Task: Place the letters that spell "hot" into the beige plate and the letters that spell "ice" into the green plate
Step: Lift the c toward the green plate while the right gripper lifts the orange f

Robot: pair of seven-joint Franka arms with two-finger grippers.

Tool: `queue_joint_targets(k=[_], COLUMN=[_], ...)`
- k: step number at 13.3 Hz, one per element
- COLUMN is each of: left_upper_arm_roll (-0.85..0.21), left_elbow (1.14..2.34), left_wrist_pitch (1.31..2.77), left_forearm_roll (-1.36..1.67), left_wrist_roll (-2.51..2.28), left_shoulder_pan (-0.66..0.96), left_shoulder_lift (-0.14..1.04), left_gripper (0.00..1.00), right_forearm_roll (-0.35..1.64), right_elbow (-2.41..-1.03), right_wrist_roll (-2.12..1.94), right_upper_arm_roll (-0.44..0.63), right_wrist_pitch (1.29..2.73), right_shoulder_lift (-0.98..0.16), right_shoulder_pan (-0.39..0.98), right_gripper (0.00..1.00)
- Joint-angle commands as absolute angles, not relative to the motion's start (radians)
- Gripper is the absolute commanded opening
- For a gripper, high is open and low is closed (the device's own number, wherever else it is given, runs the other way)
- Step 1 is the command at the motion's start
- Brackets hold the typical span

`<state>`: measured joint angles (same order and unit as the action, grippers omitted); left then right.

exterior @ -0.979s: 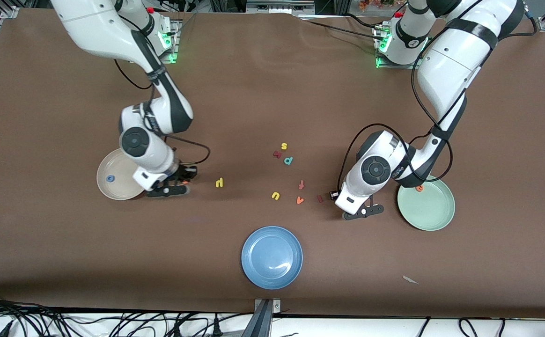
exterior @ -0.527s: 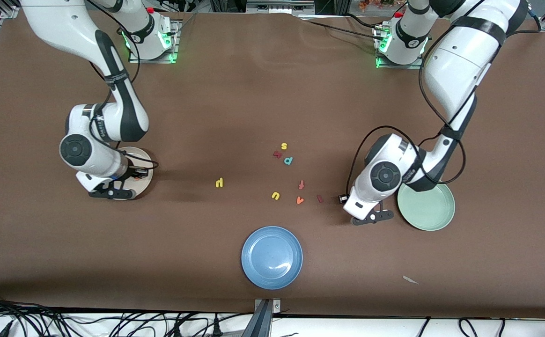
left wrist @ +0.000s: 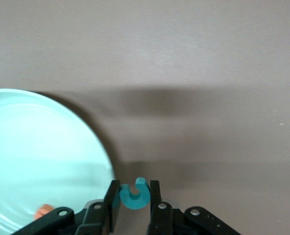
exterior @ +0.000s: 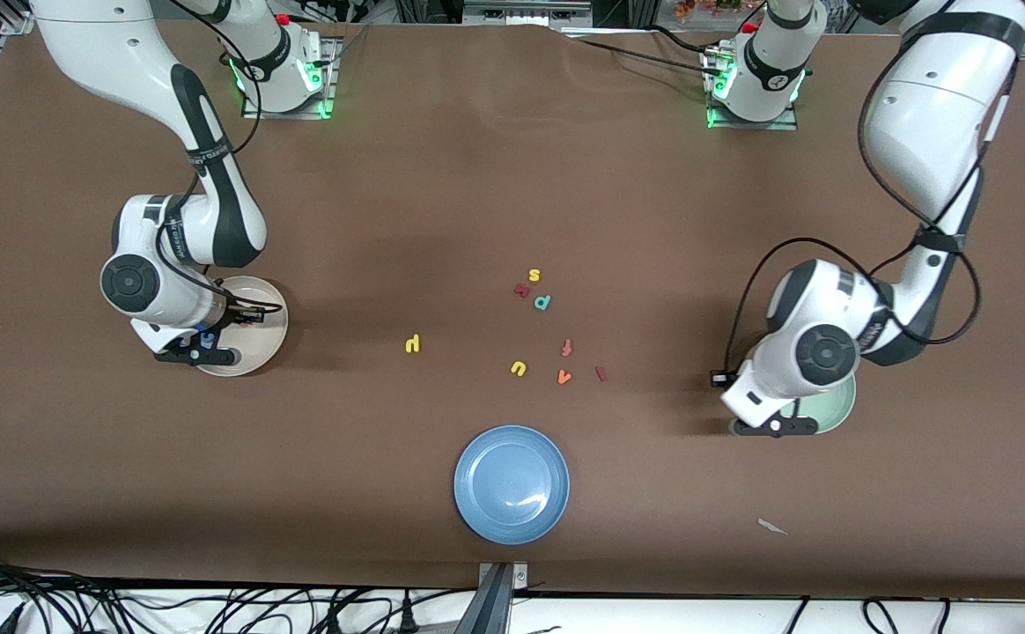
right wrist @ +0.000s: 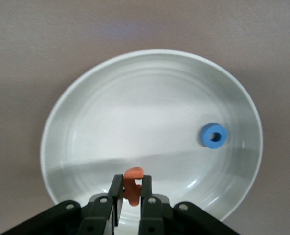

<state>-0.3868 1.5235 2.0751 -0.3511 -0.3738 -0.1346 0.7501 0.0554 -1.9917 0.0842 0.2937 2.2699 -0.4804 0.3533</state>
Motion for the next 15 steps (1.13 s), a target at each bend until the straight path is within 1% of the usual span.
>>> queue_joint_targets(k=[1, 6, 9, 10, 11, 12, 15], left_upper_arm_roll=[-0.391, -0.390, -0.391, -0.391, -0.391, -0.391, -0.393], left_elbow=[1.572, 1.588, 1.589, 1.589, 1.588, 1.588, 1.585], left_wrist_pitch=[2.066, 2.074, 2.074, 2.074, 2.072, 2.069, 2.066], left_forearm_roll=[-0.365, -0.367, -0.435, -0.437, -0.437, -0.436, -0.434], left_wrist_roll=[-0.279, -0.169, -0.163, -0.155, -0.111, -0.056, -0.041], left_shoulder_pan=[-0.179, -0.244, -0.248, -0.249, -0.249, -0.250, -0.250], left_shoulder_lift=[0.703, 0.693, 0.701, 0.703, 0.703, 0.703, 0.699], left_gripper=[0.19, 0.19, 0.23, 0.39, 0.79, 1.00, 1.00], right_forearm_roll=[0.060, 0.061, 0.061, 0.060, 0.061, 0.061, 0.061], right_elbow=[-2.008, -2.013, -2.013, -2.013, -2.013, -2.013, -2.013], right_wrist_roll=[0.060, 0.031, 0.029, 0.029, 0.026, 0.018, -0.009], right_upper_arm_roll=[0.298, 0.313, 0.318, 0.318, 0.319, 0.319, 0.336], right_wrist_pitch=[2.278, 2.276, 2.275, 2.275, 2.273, 2.273, 2.270], right_shoulder_lift=[-0.469, -0.469, -0.469, -0.469, -0.469, -0.468, -0.466], right_shoulder_pan=[0.351, 0.350, 0.350, 0.350, 0.350, 0.350, 0.350], right_gripper=[0.08, 0.08, 0.08, 0.08, 0.08, 0.08, 0.08])
